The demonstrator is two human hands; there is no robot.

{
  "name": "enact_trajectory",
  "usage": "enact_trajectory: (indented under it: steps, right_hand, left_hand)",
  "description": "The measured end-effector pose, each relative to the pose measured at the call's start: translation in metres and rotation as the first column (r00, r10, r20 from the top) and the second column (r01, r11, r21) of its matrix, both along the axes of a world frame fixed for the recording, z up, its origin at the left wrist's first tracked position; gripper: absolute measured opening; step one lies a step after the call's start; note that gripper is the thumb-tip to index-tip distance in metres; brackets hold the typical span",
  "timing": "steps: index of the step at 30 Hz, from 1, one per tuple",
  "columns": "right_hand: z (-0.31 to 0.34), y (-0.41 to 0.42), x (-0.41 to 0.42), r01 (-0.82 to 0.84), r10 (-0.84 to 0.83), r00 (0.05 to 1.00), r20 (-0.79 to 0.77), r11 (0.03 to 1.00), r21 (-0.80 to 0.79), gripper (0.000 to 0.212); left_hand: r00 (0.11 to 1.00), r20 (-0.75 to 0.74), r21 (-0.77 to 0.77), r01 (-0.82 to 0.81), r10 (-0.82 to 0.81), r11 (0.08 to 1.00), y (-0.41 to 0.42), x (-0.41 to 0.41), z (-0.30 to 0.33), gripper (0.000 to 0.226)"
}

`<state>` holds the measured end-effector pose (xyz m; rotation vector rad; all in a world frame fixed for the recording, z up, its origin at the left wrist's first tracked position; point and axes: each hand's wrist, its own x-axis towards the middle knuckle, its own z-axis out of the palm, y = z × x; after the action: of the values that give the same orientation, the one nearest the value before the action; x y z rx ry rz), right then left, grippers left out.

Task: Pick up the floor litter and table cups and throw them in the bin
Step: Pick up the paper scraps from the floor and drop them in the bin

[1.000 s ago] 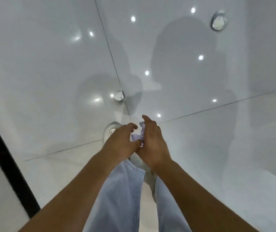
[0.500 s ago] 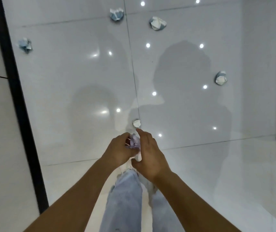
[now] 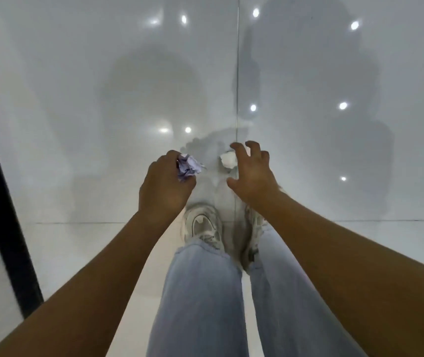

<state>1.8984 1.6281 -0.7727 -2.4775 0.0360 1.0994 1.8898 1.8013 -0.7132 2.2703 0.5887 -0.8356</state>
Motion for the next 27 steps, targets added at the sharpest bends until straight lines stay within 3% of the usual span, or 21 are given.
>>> enact_trajectory:
  steps: [6,12,17,27]
  right_hand:
    - [-0.079,0.031,-0.012,-0.241,0.244,0.970,0.025,0.968,-0.074,0.071]
    - [-0.062,0.025,-0.030,-0.258,0.261,0.965,0.034,0.964,-0.061,0.043]
    - [0.036,0.025,-0.026,-0.263,0.262,0.965,-0.021,0.964,-0.029,0.041]
    - [0.348,0.054,-0.006,-0.500,0.493,0.865,0.087,0.861,0.092,0.043]
  left_hand:
    - [0.992,0.031,-0.057,-0.119,0.121,0.991,0.006,-0.038,-0.063,0.018]
    - [0.990,-0.029,-0.040,-0.139,0.138,0.990,0.017,-0.073,-0.046,0.015]
    - [0.975,-0.027,-0.058,-0.220,0.218,0.974,0.031,-0.079,0.036,0.016]
    - [0.975,0.038,0.001,-0.221,0.221,0.975,0.026,-0.075,0.308,0.025]
